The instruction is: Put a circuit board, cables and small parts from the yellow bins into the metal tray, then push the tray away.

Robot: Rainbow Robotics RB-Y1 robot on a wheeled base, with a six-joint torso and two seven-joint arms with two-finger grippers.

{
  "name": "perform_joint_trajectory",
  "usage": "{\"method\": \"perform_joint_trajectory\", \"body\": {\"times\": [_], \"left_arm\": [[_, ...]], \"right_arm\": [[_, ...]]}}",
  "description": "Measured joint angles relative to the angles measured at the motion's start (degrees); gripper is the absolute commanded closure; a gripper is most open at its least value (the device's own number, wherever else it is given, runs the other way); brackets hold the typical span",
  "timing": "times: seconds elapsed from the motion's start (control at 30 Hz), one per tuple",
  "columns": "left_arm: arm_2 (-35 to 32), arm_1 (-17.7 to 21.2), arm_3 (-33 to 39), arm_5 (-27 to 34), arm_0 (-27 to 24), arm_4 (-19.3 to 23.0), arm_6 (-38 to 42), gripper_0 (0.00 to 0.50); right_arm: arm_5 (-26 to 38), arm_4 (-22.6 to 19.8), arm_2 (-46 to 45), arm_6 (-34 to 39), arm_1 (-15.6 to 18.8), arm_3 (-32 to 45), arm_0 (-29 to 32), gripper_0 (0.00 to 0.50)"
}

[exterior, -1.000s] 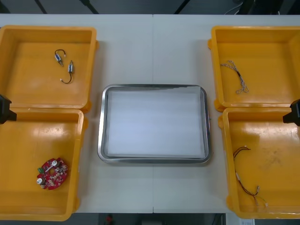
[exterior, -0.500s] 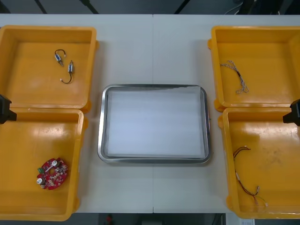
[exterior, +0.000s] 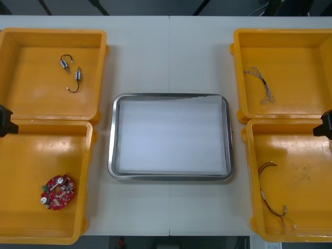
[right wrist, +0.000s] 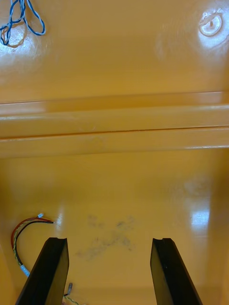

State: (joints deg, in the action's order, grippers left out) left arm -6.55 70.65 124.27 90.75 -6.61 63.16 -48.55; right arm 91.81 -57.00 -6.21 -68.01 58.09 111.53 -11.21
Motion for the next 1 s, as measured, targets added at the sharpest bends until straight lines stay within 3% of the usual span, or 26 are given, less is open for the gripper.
{"method": "perform_joint_trajectory", "body": {"times": [1.0], "left_arm": [[0.0, 0.0, 0.0, 0.0, 0.0, 0.0, 0.0, 0.0]], "right_arm": [[0.0, 0.0, 0.0, 0.0, 0.0, 0.0, 0.0, 0.0]]}}
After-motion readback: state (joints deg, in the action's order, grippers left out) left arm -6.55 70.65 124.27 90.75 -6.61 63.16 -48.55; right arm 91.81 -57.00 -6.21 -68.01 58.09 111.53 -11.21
